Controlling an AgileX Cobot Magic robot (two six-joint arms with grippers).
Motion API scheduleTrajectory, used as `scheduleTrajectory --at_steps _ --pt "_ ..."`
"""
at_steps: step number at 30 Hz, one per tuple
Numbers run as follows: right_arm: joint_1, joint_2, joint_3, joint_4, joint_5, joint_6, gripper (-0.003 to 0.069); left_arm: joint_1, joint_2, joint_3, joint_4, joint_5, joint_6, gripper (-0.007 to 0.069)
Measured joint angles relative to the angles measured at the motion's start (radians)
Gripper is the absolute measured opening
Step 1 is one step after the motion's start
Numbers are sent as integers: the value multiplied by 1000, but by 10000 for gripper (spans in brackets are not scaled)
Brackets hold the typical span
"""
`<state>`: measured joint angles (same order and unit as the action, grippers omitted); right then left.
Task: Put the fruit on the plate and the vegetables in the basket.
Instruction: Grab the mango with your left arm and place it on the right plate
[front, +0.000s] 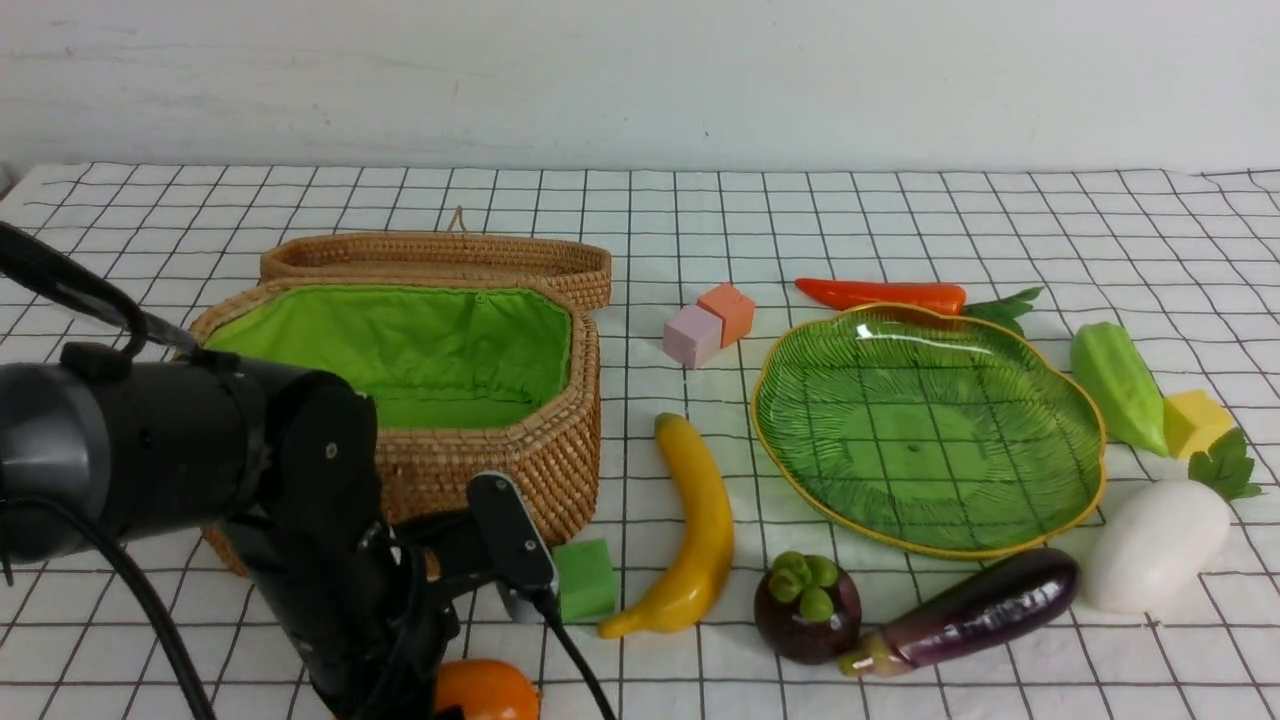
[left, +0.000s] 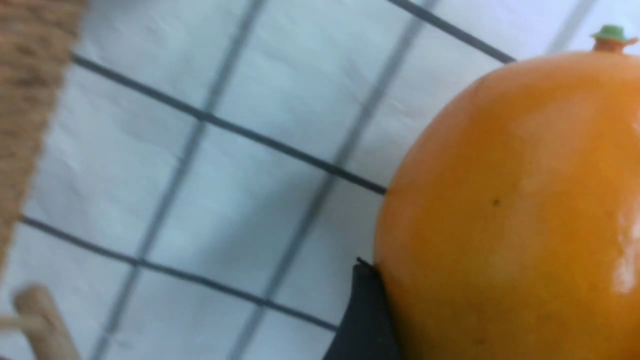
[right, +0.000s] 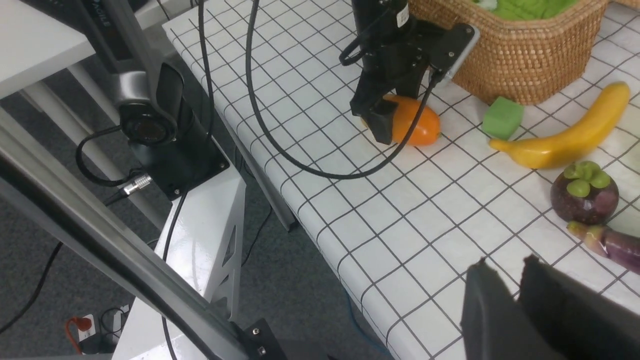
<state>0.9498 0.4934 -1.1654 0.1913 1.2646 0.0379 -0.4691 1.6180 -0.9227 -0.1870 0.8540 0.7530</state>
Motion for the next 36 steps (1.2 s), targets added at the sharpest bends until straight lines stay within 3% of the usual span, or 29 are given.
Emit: scheduleTrajectory --at_steps 5,8,11,13,18,25,29,36 --pt "0 0 0 -21 0 42 120 -12 -133 -7 -124 67 -4 557" --pt "0 0 0 -118 0 146 120 -97 -222 -88 -231 25 -45 557" --pt "0 0 0 -220 0 257 121 -167 -216 -167 -258 -56 -76 557" --pt "0 0 0 -359 0 375 123 -240 -135 -304 -277 -155 -108 557" --pt "0 0 0 -517 0 493 126 -259 120 -583 -279 -207 -156 557" --pt "0 -1 0 -530 1 506 130 -259 508 -997 -229 -126 -262 557" --pt "0 -8 0 -524 1 506 134 -259 701 -1244 -130 -105 -350 557" --pt "0 -11 0 -519 1 505 141 -259 822 -1363 -57 -138 -387 557"
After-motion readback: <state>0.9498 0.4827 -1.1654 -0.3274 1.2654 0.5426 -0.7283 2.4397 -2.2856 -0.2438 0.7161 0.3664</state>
